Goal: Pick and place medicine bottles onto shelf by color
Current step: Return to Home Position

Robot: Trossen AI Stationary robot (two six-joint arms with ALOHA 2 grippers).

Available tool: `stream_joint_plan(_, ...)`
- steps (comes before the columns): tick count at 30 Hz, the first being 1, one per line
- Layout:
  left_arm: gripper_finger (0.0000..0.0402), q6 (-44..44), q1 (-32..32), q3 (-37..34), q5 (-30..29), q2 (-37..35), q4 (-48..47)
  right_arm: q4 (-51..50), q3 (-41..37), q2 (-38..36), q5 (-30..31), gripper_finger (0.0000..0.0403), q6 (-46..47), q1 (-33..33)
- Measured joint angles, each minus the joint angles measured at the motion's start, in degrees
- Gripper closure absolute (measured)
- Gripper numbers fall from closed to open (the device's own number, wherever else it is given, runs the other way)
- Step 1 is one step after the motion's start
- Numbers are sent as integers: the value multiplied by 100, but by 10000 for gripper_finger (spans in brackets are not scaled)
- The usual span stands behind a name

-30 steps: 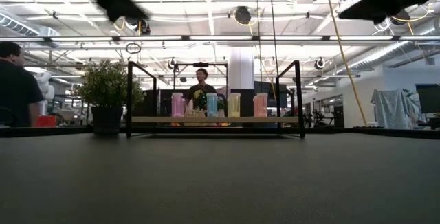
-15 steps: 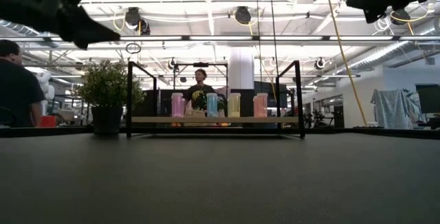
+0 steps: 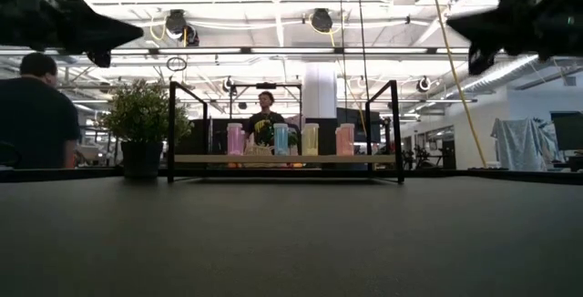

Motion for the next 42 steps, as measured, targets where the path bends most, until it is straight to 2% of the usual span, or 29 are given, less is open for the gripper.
stream_joint_plan(3,399,-48,0,0,308,6,-133,209,-397,81,13,403,333,175)
stream_joint_plan(7,392,-164,0,0,645,6,-642,-299,-435,242,19,403,125,439)
stream_joint_plan(16,394,-123,-4,-453,639,16,-15,-233,-448,381,19,403,-715,489)
stream_joint_plan(20,398,141,-4,-575,623,64,329,-290,-452,385,8,403,-779,489)
stream_joint_plan(24,384,41,-4,-669,582,65,580,-294,-455,392,-1,403,-791,489)
stream_joint_plan(31,366,93,-2,-678,565,65,599,-295,-461,394,-3,403,-791,489)
stream_joint_plan(42,364,87,0,-678,565,65,599,-296,-463,394,-5,403,-791,489)
